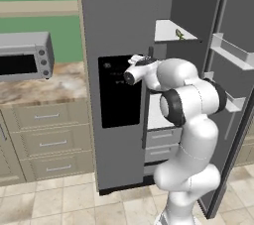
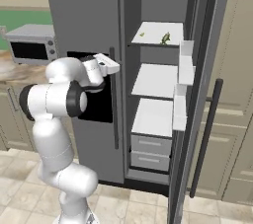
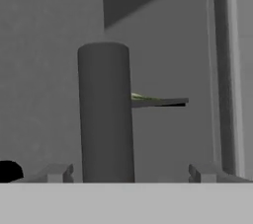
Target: Pick up the frozen fish from the freezer, place it on any shelf in the fridge, and close the fridge and freezer doors when done.
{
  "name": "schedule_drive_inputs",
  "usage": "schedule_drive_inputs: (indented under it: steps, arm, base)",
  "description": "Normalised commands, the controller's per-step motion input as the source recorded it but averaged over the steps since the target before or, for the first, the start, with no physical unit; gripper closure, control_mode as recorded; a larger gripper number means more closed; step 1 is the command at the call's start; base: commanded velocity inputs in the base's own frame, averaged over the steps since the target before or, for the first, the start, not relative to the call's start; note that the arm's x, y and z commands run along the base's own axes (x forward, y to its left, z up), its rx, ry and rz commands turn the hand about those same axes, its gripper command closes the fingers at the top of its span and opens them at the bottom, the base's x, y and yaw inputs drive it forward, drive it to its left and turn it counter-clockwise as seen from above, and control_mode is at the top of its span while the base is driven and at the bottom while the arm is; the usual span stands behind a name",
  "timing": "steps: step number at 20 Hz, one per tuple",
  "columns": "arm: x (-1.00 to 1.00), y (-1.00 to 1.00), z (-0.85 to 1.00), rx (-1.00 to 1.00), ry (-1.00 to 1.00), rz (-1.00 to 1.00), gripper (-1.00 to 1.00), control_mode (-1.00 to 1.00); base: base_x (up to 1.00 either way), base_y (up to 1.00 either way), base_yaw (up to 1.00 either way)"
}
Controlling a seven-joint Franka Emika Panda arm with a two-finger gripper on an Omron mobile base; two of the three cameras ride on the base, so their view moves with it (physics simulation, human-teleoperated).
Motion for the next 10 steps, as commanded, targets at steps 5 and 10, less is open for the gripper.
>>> schedule_drive_inputs:
  steps: [5, 10]
  arm:
    - [0.20, -0.17, 0.25, 0.10, 0.13, 0.00, -1.00, -1.00]
    - [-0.58, 0.12, 0.97, 0.00, -0.02, 0.01, -1.00, -1.00]
  base:
    - [0.00, 0.00, 0.00]
    - [0.00, 0.00, 0.00]
